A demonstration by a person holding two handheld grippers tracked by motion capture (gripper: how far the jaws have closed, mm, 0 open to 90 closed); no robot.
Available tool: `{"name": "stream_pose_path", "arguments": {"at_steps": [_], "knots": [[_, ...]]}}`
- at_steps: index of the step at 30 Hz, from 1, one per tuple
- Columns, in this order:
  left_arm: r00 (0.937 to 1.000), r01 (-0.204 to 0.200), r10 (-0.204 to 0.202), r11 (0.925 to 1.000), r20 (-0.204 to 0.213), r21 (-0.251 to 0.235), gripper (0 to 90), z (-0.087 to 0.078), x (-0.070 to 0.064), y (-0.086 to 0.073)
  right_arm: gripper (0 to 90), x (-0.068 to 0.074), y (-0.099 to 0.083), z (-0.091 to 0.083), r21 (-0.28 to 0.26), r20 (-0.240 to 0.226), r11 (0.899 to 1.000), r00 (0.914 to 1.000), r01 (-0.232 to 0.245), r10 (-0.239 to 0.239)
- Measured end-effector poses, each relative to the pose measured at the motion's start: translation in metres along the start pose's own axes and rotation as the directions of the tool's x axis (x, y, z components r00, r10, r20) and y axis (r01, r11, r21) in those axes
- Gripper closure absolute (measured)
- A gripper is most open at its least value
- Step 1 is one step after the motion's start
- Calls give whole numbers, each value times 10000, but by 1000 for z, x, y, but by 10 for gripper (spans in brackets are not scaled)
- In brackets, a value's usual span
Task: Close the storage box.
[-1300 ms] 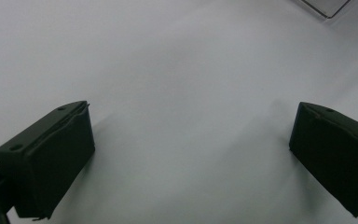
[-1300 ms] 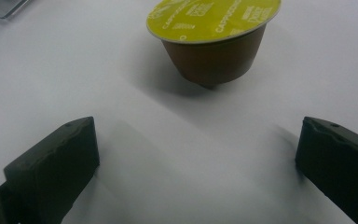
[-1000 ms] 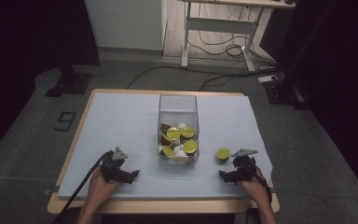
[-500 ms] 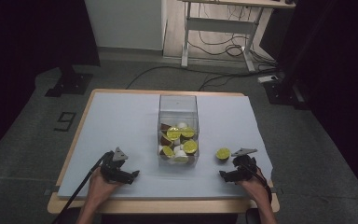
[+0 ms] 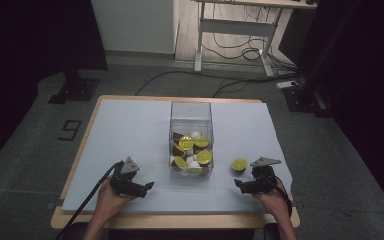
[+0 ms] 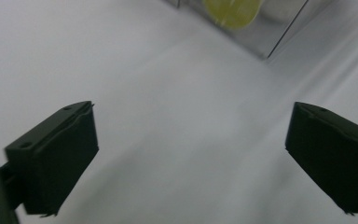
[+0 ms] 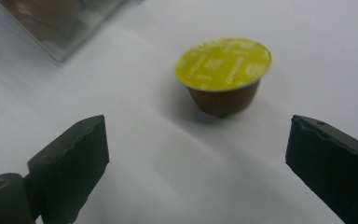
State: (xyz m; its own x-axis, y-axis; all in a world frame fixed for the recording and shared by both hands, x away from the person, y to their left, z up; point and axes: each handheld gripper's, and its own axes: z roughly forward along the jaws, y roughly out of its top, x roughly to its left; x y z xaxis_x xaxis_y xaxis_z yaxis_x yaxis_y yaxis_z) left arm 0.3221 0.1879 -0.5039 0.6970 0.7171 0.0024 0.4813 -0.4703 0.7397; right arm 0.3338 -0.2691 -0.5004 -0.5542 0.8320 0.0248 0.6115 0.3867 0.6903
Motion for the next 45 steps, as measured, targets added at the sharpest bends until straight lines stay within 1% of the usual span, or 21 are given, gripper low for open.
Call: {"name": "stream_pose_path", "arguments": {"at_steps": [1,2,4,5,10,13,17,18,20,21,25,26,28,29,30,31,32,36,38,42,45], "knots": [[10000,-11,11,9998,26,-176,73,-1,-2,2,87,3,3,-2,-184,-211,9998,9997,117,-121],[9999,-167,168,9993,35,-323,88,-2,-4,5,88,5,4,-2,-251,-240,9995,9995,177,-183],[9996,-273,274,9990,41,-365,113,-3,-6,7,92,8,6,-3,-413,-486,9989,9985,236,-256],[9989,-449,455,9977,117,-500,126,-3,-10,10,101,10,8,-4,-502,-594,9983,9977,284,-313],[9979,-598,613,9963,228,-610,152,-2,-16,18,141,21,14,-5,-655,-798,9964,9951,539,-590],[9973,-519,559,9953,478,-819,194,-2,-18,21,176,25,17,-4,-678,-871,9957,9938,629,-687],[9967,-586,635,9938,501,-941,244,-2,-22,24,214,27,19,-5,-725,-952,9956,9933,590,-658],[9960,-692,747,9921,500,-1044,259,-2,-25,27,245,29,20,-6,-805,-1041,9951,9923,582,-665],[9952,-760,824,9908,528,-1123,272,-3,-27,28,256,30,21,-6,-831,-1082,9947,9917,603,-692],[9945,-766,846,9895,615,-1224,319,-3,-28,29,294,33,23,-7,-908,-1131,9938,9908,638,-740],[9922,-904,1013,9860,725,-1402,370,-6,-33,32,341,37,26,-8,-1002,-1349,9927,9875,676,-809],[9900,-983,1119,9839,856,-1490,378,-8,-36,33,376,40,27,-8,-1033,-1406,9916,9858,772,-914],[9884,-1048,1199,9828,937,-1519,389,-8,-38,34,392,42,28,-8,-1038,-1474,9913,9844,814,-963],[9856,-1216,1379,9802,978,-1565,392,-10,-42,36,433,44,30,-7,-1050,-1560,9903,9820,909,-1067],[9856,-1216,1379,9802,978,-1565,401,-10,-42,36,450,46,30,-7,-1027,-1622,9902,9805,947,-1106],[9841,-1222,1407,9791,1081,-1624,401,-11,-43,36,450,46,30,-7,-1027,-1622,9902,9805,947,-1106],[9820,-1193,1413,9784,1253,-1685,421,-12,-45,37,486,48,32,-7,-1020,-1668,9891,9784,1064,-1225],[9780,-1288,1535,9770,1414,-1699,459,-12,-50,41,529,54,35,-7,-1085,-1832,9871,9736,1173,-1359],[9772,-1293,1544,9772,1458,-1681,477,-11,-50,42,541,55,36,-7,-1079,-1895,9870,9722,1190,-1379],[9740,-1250,1525,9785,1677,-1638,514,-7,-54,45,599,63,40,-7,-1127,-2122,9836,9637,1406,-1620],[9740,-1189,1467,9797,1725,-1615,540,-6,-55,46,620,67,41,-7,-1164,-2175,9819,9608,1492,-1717]]}}
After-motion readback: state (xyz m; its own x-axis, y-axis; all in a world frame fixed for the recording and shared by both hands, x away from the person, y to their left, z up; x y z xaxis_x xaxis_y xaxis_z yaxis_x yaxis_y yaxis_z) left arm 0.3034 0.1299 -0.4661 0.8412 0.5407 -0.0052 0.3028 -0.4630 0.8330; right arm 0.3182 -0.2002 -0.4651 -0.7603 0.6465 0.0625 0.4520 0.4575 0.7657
